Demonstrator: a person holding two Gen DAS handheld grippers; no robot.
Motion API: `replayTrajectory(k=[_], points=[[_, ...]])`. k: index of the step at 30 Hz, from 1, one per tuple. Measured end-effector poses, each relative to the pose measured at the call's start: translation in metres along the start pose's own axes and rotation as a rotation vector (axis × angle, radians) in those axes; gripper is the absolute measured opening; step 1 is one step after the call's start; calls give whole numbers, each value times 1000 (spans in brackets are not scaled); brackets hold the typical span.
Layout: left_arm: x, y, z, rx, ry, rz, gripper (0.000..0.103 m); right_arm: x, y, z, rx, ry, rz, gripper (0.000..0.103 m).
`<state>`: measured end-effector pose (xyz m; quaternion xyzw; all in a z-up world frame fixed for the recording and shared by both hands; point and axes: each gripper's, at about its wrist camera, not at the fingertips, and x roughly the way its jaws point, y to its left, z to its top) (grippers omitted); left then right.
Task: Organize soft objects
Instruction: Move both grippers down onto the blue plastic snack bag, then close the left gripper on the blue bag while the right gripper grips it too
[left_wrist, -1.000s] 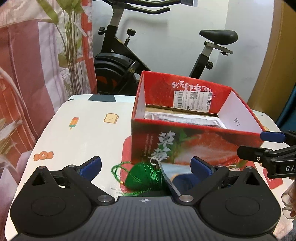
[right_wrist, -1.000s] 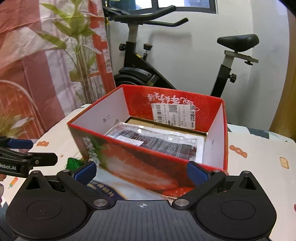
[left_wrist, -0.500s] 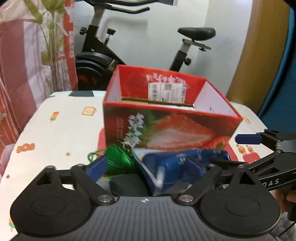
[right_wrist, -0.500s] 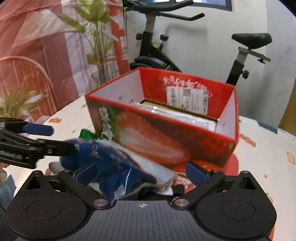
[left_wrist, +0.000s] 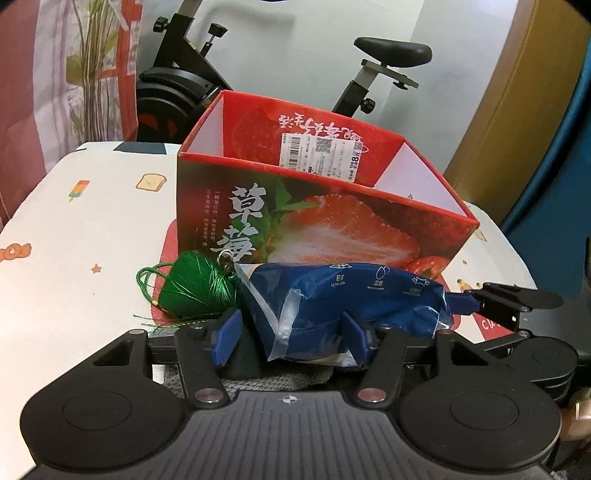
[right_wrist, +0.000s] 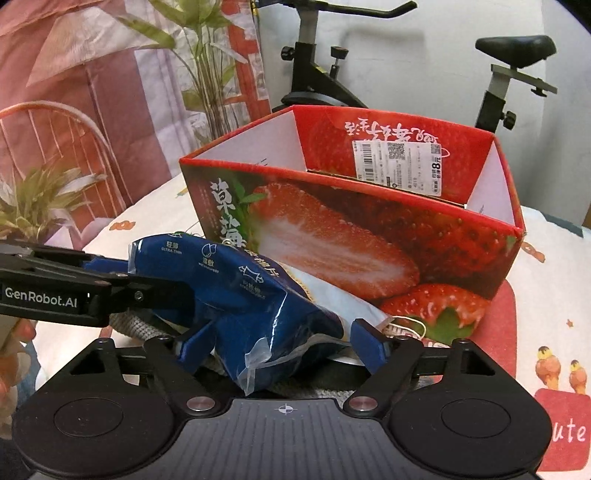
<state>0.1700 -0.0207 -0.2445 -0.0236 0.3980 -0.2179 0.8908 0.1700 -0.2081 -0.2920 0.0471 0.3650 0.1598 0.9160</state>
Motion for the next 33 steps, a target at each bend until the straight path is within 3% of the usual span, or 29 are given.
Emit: replayTrajectory(k=[7,11,17,21,26,31,33], points=[[5,0,3,-6,-15,5,63,3,-5,1,22,-2,4,72],[2,-2,5,14,-28,18,63,3,-9,1,42,4,10,83],[-4,-2,5,30,-56,44,64,2,-19,-7,149,-18,45,81],[-8,4,3,-5,-55,23,72,0,-17,-11,176,-28,66,81],[-6,9,3,-26,-55,4,72,-7,-22,-8,228,-60,81,81],[-4,8,6,-34,-73,-27,72,-8,-24,-6,268,-70,83,74],[-3,6,6,-23,-74,-41,68,-6,-23,-6,271,-67,70,65]])
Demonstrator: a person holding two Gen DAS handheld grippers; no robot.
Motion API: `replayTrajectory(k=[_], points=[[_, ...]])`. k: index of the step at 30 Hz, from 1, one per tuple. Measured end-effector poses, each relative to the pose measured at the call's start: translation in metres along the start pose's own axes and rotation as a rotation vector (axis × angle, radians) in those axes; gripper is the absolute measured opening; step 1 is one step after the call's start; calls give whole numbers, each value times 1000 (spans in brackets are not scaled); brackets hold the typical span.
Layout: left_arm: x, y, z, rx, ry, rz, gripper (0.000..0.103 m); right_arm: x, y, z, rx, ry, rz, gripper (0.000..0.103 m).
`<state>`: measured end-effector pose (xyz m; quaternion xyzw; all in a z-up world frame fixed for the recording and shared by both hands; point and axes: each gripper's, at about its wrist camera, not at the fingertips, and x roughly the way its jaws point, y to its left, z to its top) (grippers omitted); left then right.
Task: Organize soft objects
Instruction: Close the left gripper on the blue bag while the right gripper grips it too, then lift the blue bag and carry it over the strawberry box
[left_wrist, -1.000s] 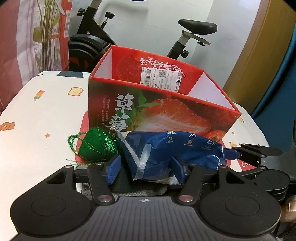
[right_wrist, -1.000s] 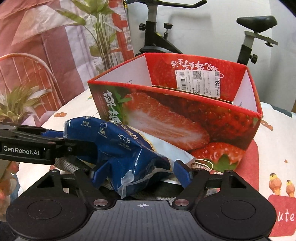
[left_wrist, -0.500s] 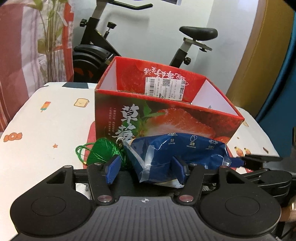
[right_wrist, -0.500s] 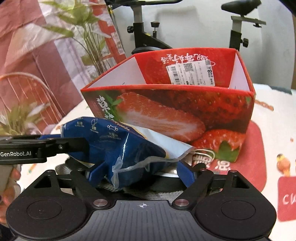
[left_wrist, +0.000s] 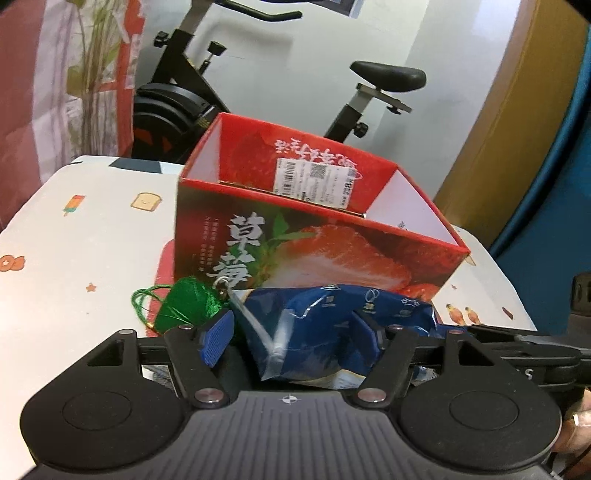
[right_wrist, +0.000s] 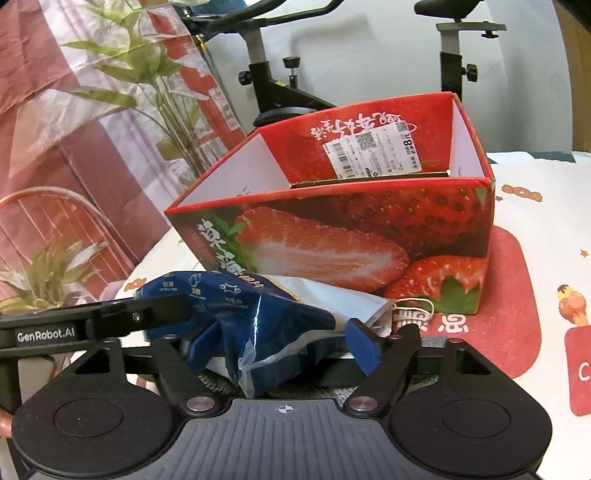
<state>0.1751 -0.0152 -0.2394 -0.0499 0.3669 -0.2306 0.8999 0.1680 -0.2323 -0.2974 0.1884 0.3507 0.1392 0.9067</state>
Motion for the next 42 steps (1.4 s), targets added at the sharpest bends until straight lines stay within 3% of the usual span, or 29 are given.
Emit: replayTrajectory(k=[1,2,9,21,42], points=[[1,-1,-1,3,3,-3,57,1,0,-1,0,1,-7,62],[3,-2,-2,3,7,-9,54,2,0,-1,1,3,-10,60],[10,-1,-11,12,31,-1,52,7,4,-7,-45,11,-24,55],[17,9,-22,-61,68,-16,51,9,14,-14,-90,3,-35,44],[-29,3,-24,-30,-58,-25,50,-30,65,-10,-296,-99,-76,36]])
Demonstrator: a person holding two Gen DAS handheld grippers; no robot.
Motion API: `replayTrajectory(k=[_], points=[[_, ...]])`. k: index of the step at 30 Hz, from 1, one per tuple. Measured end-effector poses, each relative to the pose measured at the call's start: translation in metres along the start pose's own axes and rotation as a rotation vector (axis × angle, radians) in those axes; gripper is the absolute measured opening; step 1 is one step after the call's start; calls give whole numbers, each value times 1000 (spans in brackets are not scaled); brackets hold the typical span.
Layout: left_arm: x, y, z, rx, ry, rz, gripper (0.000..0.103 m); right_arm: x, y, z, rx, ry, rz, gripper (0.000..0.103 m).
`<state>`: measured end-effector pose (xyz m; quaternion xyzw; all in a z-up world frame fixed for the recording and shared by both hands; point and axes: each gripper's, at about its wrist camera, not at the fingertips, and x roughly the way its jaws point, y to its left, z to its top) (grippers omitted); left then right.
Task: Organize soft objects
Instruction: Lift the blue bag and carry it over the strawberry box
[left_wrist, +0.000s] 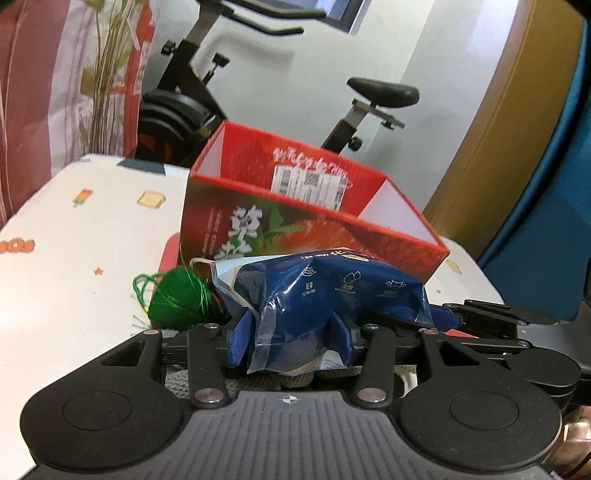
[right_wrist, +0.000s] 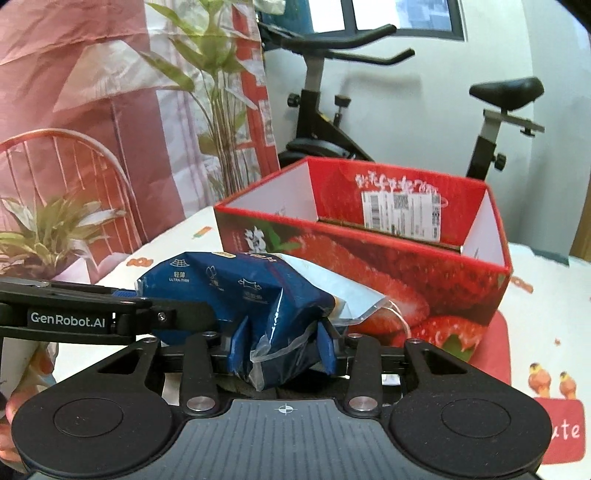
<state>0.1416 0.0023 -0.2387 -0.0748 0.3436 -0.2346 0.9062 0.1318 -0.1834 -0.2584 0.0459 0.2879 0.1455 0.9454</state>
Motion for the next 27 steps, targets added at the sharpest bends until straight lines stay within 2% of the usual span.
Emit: replayTrajectory(k=[21,27], points=[[-47,-6,18,30,-190,-35,50,-34,28,36,-119,-139,-10,36],[-38,-6,39,25,-172,-19,50,-23,29,68,-187,-141,-33,36]])
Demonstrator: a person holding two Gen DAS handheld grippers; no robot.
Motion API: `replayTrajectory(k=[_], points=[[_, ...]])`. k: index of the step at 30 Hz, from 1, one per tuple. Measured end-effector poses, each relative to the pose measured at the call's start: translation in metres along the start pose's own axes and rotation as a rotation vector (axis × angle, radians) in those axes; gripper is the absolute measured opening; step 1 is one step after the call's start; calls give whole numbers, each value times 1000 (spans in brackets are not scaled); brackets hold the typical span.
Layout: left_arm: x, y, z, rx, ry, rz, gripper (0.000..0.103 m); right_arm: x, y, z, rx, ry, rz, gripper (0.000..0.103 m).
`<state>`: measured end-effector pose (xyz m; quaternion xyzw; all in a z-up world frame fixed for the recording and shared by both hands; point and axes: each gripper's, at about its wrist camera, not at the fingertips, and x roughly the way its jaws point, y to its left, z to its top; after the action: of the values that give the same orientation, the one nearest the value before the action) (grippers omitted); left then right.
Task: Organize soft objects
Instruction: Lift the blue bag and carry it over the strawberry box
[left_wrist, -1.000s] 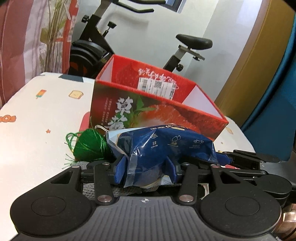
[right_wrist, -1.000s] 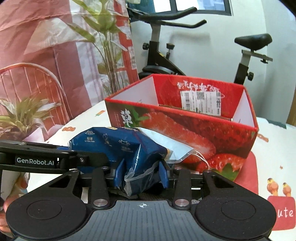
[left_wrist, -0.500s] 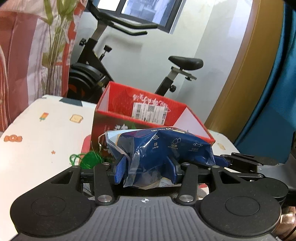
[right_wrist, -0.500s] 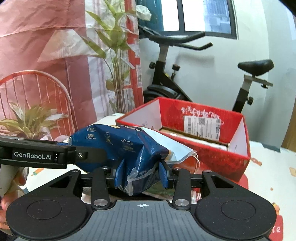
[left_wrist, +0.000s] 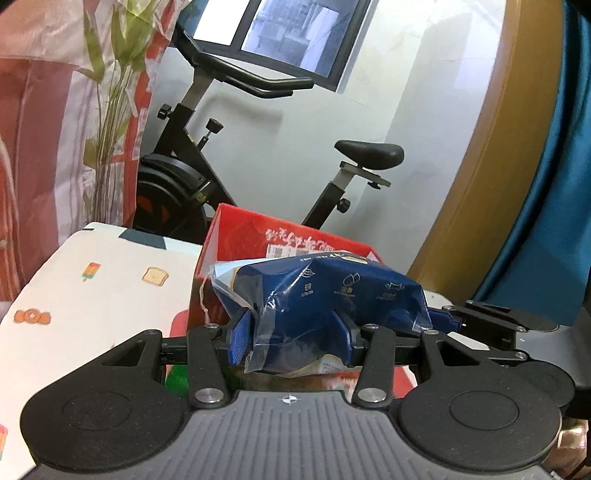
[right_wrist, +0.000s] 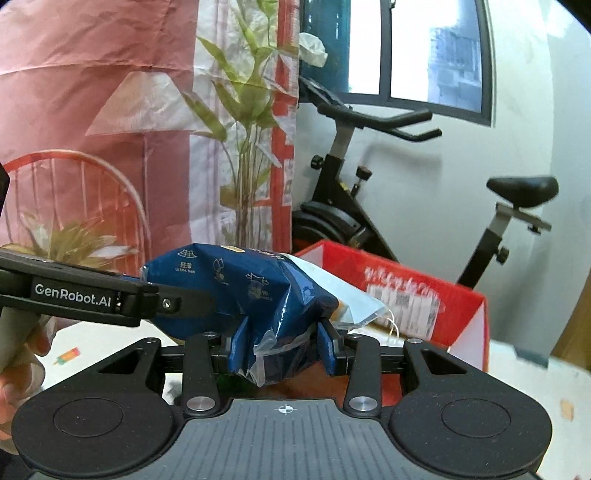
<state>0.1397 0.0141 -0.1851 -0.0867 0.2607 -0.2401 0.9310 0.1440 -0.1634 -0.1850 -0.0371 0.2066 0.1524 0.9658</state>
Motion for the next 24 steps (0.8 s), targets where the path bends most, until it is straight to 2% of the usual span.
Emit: replayTrajectory(k=[8,13,17,24], points=[[22,1,63,-11,-36,-32,50,26,-35,66,-18,-47,-23,36],[44,-3,100,0,-34,-49,50,48,-61,93,-4,-47,-28,36],[68,-4,116,14,-10,-41,50,75,-80,100,9,-7,-32,36],[129,4,125,7,98,-26,50,130,-115,85,81,111,-9,36]])
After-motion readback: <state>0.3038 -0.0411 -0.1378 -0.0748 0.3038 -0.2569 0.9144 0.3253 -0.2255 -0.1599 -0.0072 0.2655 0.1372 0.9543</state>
